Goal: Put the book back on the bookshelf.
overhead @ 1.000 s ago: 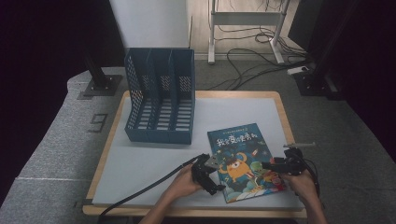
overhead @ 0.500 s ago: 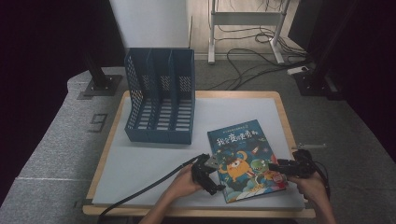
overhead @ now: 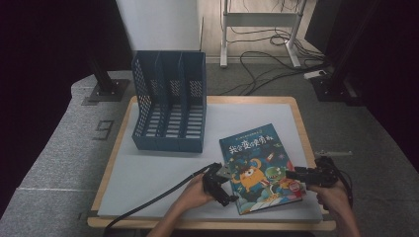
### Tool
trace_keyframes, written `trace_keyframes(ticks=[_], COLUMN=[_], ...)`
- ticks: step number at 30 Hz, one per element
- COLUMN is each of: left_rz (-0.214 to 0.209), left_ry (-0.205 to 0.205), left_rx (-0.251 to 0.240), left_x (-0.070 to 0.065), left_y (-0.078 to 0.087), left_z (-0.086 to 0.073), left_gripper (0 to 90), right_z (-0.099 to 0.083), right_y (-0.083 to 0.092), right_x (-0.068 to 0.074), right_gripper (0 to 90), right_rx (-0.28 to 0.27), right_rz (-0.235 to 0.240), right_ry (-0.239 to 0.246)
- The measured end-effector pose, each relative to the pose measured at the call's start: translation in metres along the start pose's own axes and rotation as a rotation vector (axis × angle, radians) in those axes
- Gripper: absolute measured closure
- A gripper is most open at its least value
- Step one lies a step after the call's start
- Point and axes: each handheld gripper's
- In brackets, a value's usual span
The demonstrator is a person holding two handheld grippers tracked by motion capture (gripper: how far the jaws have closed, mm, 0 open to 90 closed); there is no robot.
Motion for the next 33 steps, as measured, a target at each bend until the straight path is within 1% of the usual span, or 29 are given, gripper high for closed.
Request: trace_keyframes(ticks=[1, 4, 7, 8, 9, 11, 14, 15, 17, 19, 20, 21, 22, 23, 24, 25, 26, 28, 29, 30, 32, 33], left_rz=[0.0, 0.001, 0.003, 0.003, 0.006, 0.009, 0.009, 0.009, 0.01, 0.01, 0.01, 0.01, 0.009, 0.01, 0.01, 0.01, 0.01, 0.01, 0.011, 0.011, 0.01, 0.01], left_ry=[0.0, -0.001, -0.001, -0.001, -0.004, -0.006, -0.006, -0.006, -0.006, -0.006, -0.006, -0.006, -0.006, -0.006, -0.006, -0.006, -0.006, -0.009, -0.01, -0.01, -0.009, -0.009], left_rx=[0.0, 0.001, 0.0, 0.0, 0.001, 0.002, 0.001, 0.002, 0.001, 0.002, 0.002, 0.002, 0.002, 0.002, 0.002, 0.002, 0.002, 0.004, 0.004, 0.004, 0.004, 0.004], left_x=[0.0, 0.0, 0.0, 0.0, -0.001, -0.001, -0.001, -0.001, -0.001, -0.001, -0.001, -0.001, -0.001, -0.001, -0.001, -0.001, -0.001, -0.001, -0.001, -0.001, -0.001, -0.001], left_y=[0.0, 0.0, 0.0, 0.0, 0.0, 0.0, 0.0, 0.0, 0.0, 0.0, 0.0, 0.0, 0.0, 0.0, 0.0, 0.0, 0.0, 0.0, 0.0, 0.0, 0.0, 0.0], left_z=[0.0, 0.0, 0.0, 0.0, 0.0, 0.0, 0.0, 0.0, 0.0, 0.0, 0.0, 0.0, 0.0, 0.0, 0.0, 0.0, 0.0, 0.0, 0.0, 0.0, 0.0, 0.0], left_gripper=[0.0, 0.0, 0.0, 0.0, 0.0, 0.0, 0.0, 0.0, 0.0, 0.0, 0.0, 0.0, 0.0, 0.0, 0.0, 0.0, 0.0, 0.0, 0.0, 0.0, 0.0, 0.0], right_z=[0.0, 0.003, 0.006, 0.006, 0.008, 0.009, 0.008, 0.007, 0.002, 0.0, -0.006, -0.009, -0.011, -0.013, -0.013, -0.011, -0.009, -0.004, -0.001, 0.004, 0.007, 0.012], right_y=[0.0, -0.002, -0.003, -0.003, -0.003, -0.003, -0.004, -0.004, -0.004, -0.004, -0.002, -0.002, -0.004, -0.007, -0.007, -0.015, -0.019, -0.024, -0.026, -0.026, -0.027, -0.029], right_x=[0.0, -0.003, -0.006, -0.006, -0.007, -0.007, -0.006, -0.007, -0.011, -0.012, -0.014, -0.015, -0.015, -0.013, -0.013, 0.0, 0.005, 0.011, 0.011, 0.01, 0.008, 0.006], right_gripper=[36.5, 36.2, 36.0, 36.0, 36.6, 36.5, 36.5, 36.8, 37.7, 38.2, 42.1, 47.5, 50.3, 51.3, 51.3, 50.3, 49.6, 47.9, 47.0, 47.1, 47.4, 47.5], right_rx=[0.0, -0.023, -0.051, -0.051, -0.071, -0.079, -0.076, -0.078, -0.079, -0.081, -0.086, -0.076, -0.076, -0.074, -0.074, -0.012, 0.022, 0.069, 0.083, 0.092, 0.099, 0.125], right_rz=[0.0, 0.002, 0.018, 0.018, 0.029, 0.027, 0.02, 0.02, 0.041, 0.05, 0.077, 0.118, 0.177, 0.24, 0.24, 0.203, 0.163, 0.096, 0.073, 0.059, 0.052, 0.045], right_ry=[0.0, -0.02, -0.048, -0.048, -0.065, -0.07, -0.066, -0.072, -0.099, -0.108, -0.127, -0.131, -0.14, -0.15, -0.15, -0.084, -0.047, 0.005, 0.022, 0.025, 0.03, 0.04])
Point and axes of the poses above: each handheld gripper's, and its own axes: y roughly backward along the jaws, z roughly out of its top, x roughly to its left, and after that the axes turned 9 degrees about z, right-handed
